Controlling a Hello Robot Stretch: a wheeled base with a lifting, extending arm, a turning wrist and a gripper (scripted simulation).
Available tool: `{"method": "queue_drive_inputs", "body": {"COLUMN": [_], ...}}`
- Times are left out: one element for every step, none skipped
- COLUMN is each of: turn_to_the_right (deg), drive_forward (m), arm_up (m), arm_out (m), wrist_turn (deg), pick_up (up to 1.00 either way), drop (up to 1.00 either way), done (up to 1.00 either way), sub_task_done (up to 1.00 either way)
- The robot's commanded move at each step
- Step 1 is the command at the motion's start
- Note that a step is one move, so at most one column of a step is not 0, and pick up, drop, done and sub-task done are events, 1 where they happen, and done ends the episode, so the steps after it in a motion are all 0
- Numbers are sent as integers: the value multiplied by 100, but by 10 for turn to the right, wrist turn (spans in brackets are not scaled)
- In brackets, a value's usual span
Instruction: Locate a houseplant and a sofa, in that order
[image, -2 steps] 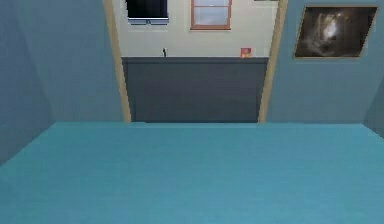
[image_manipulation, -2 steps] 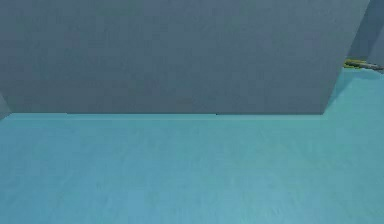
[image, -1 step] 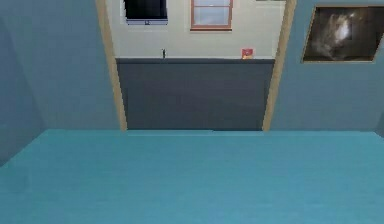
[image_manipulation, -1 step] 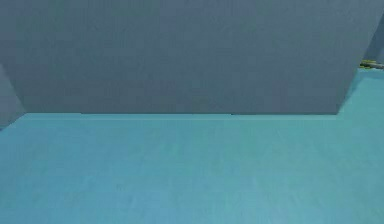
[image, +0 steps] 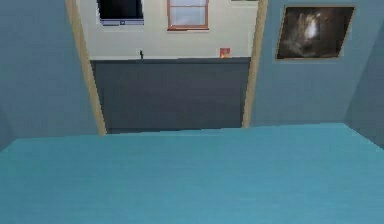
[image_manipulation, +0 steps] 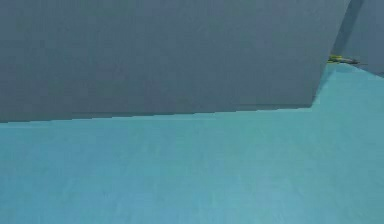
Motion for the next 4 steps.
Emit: {"method": "queue_drive_inputs", "body": {"turn_to_the_right": [0, 30, 0, 330], "drive_forward": [100, 0, 100, 0], "arm_up": [0, 0, 0, 0], "arm_out": [0, 0, 0, 0], "wrist_turn": [0, 0, 0, 0], "pick_up": [0, 0, 0, 0], "drop": [0, 0, 0, 0], "done": [0, 0, 0, 0], "sub_task_done": [0, 0, 0, 0]}}
